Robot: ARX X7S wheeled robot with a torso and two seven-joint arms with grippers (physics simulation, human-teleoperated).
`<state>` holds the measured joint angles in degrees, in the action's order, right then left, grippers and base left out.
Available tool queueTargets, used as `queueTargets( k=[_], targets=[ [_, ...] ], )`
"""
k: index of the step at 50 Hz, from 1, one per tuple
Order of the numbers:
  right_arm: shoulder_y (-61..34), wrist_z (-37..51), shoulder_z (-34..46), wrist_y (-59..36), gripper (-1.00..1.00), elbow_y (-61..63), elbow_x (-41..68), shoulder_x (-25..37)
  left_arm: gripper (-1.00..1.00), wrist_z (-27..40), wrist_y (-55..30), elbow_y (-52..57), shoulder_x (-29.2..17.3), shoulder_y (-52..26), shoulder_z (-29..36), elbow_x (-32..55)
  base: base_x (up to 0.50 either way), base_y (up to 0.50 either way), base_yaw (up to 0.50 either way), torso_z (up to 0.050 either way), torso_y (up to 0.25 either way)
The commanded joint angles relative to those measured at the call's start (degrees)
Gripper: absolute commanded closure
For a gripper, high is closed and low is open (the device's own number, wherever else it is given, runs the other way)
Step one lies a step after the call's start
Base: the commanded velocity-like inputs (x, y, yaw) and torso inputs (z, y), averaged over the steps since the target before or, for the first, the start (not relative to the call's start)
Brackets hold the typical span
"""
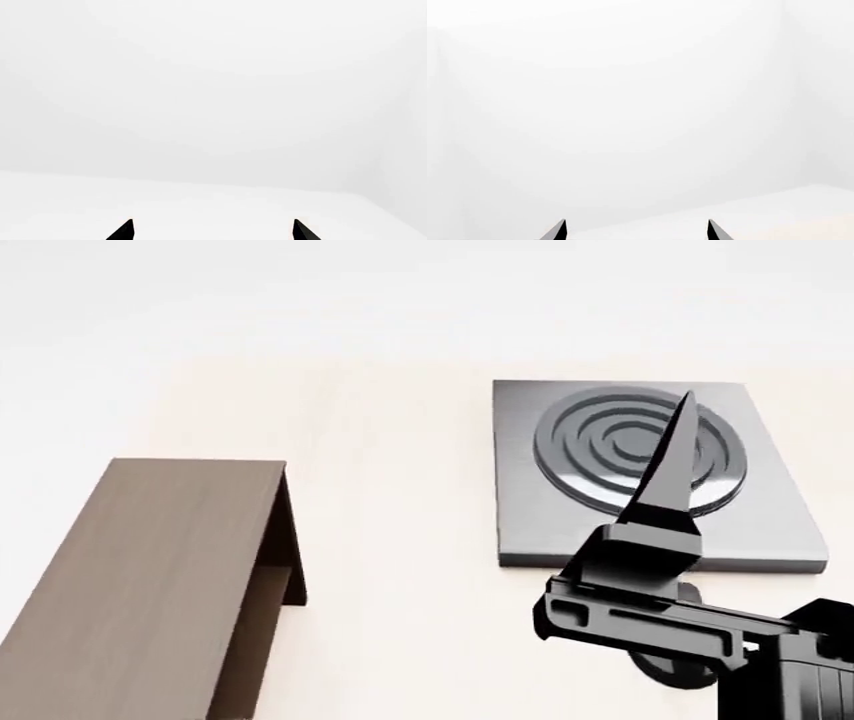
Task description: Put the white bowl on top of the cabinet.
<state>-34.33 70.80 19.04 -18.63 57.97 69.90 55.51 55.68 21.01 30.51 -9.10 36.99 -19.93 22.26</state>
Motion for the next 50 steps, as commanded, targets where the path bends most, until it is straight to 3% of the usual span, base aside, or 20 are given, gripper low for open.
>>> queueTargets(
  k=[1, 11, 23, 35, 50],
  targets=[
    [-0.7, -1.2, -0.4, 0.0, -1.0, 0.0, -0.5, -0.6, -1.0, -2.3, -0.9, -0.5, 0.4, -0.4, 1.7, -3.4, 0.0, 0.5, 0.0, 0.0, 0.0],
    [-0.4, -0.1, -0.5, 0.3, -1.0, -0.6, 0.2, 0.0, -1.0, -2.1, -0.7, -0.5, 0.3, -0.2, 1.7, -3.4, 0.0, 0.5, 0.0, 0.0, 0.0],
    [2.5, 4.4, -4.5, 4.5, -1.0, -2.7, 5.4, 2.4, -1.0, -2.0, -0.4, -0.8, 0.1, -0.2, 1.9, -3.2, 0.0, 0.0, 0.0, 0.0, 0.0],
    [-0.7, 11.3, -8.8, 5.0, -1.0, -7.0, 17.3, 9.6, -1.0, -1.9, -0.3, -1.0, -0.1, -0.2, 2.0, -3.0, 0.0, 0.0, 0.0, 0.0, 0.0],
    [-2.2, 11.1, -13.1, 7.0, -1.0, -15.5, 26.7, 14.6, -1.0, -1.8, -0.1, -1.3, -0.3, -0.2, 2.2, -2.5, 0.0, 0.0, 0.0, 0.0, 0.0]
  ],
)
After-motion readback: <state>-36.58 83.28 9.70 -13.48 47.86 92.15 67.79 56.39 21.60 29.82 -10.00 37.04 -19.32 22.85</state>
